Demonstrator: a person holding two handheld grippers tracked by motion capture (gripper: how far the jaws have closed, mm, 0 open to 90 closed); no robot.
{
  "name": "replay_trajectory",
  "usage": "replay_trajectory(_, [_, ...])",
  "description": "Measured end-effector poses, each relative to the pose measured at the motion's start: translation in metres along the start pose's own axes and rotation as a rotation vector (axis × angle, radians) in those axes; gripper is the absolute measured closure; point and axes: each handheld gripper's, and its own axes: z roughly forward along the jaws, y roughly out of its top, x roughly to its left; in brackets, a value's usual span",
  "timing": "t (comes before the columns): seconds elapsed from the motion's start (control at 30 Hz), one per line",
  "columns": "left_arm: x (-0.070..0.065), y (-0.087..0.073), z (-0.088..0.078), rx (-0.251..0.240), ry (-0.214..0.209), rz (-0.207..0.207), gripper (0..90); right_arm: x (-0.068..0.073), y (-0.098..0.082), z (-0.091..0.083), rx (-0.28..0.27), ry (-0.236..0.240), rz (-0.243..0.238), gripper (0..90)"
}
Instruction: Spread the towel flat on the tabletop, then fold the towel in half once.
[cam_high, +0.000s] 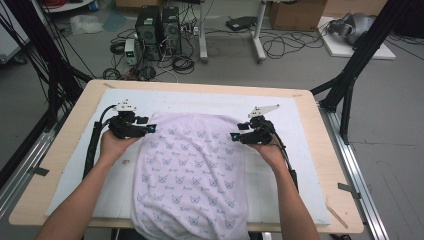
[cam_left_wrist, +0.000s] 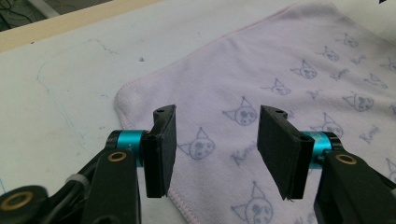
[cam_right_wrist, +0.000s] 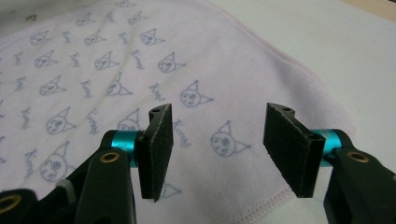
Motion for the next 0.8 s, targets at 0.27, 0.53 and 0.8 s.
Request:
replay_trajectory(0.27, [0.000,-0.001,0.005,0.015,0.016,0.005,47.7,-0.002,0.000,0.000,0.010,-0.018,-0.007,42.8])
replay_trajectory(0.53, [0.006,-0.008,0.017,0.049,0.035,-0.009,49.0,-0.008,-0.002,0.006,0.037,-0.047,0.002,43.1])
replay_trajectory(0.8, [0.016,-0.017,0.029,0.102,0.082,-0.038,53.9,-0.019,-0.009,0.014,0.081,-0.121,0.035,46.4])
